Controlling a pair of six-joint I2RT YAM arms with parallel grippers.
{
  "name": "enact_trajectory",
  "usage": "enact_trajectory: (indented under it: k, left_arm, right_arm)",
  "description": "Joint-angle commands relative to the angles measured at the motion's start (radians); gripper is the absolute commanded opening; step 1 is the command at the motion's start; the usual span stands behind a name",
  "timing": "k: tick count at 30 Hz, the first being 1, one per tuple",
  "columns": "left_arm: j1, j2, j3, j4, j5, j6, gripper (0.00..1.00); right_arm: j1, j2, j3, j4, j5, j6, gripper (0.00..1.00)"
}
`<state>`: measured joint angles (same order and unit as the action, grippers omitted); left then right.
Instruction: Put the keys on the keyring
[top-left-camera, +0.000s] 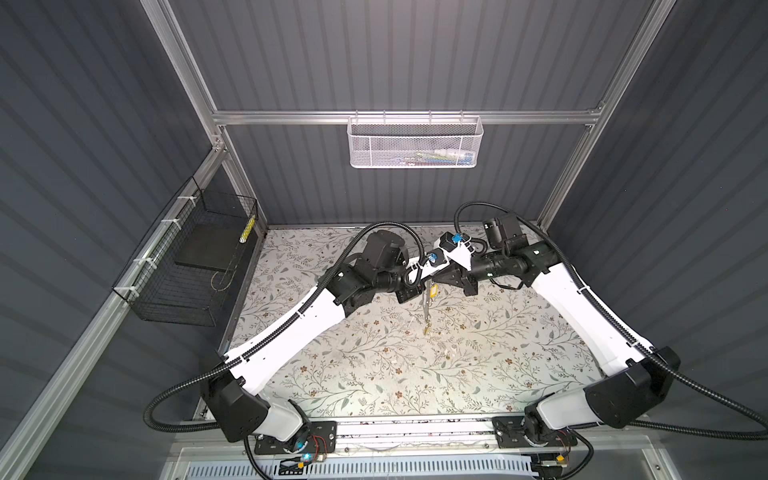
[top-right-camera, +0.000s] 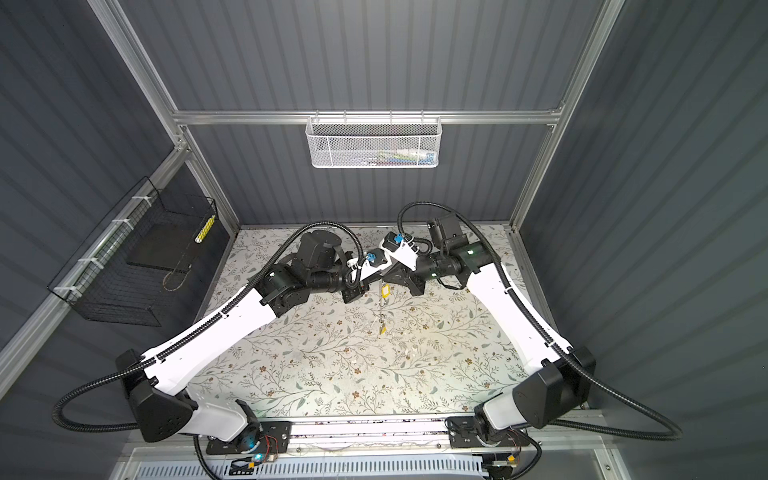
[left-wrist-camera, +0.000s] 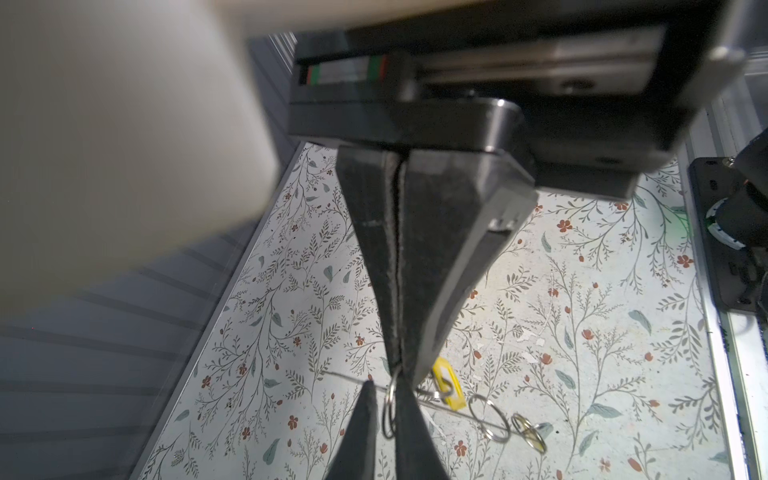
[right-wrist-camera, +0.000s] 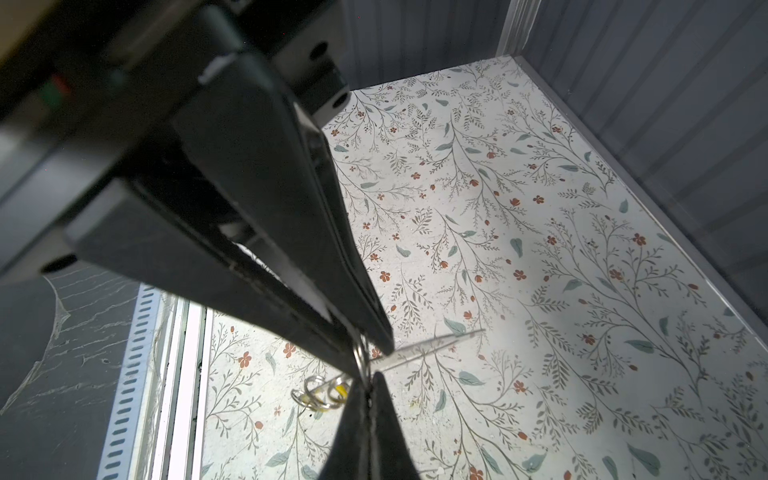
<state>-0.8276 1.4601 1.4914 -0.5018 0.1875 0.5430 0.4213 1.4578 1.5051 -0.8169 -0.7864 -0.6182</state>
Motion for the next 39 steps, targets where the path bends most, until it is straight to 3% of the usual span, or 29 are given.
enact_trajectory:
  k: [1, 19, 26, 32, 34, 39]
  left_arm:
    - [-0.001, -0.005, 0.029, -0.018, 0.024, 0.014, 0.12]
    - [-0.001, 0.039, 0.073, -0.073, 0.04, 0.04, 0.1]
    - [-0.002, 0.046, 0.063, -0.08, 0.041, 0.043, 0.0]
    - [0.0, -0.011, -0.064, 0.118, 0.024, -0.015, 0.0]
    - [0.0, -0.028, -0.128, 0.203, 0.022, -0.047, 0.0]
    - [0.001, -0.071, -0.218, 0.36, 0.016, -0.103, 0.0]
  right_arm:
    - [0.008, -0.02, -0.006, 0.005, -0.042, -0.009, 0.0]
    - [0.008, -0.028, -0.011, 0.011, -0.044, -0.009, 0.0]
    - [0.008, -0.062, -0.045, 0.065, -0.038, 0.016, 0.0]
    - [0.008, -0.113, -0.122, 0.187, 0.013, 0.134, 0.0]
    - [0.008, -0.147, -0.175, 0.259, 0.029, 0.175, 0.12]
    - [0.008, -0.22, -0.27, 0.344, 0.099, 0.235, 0.19]
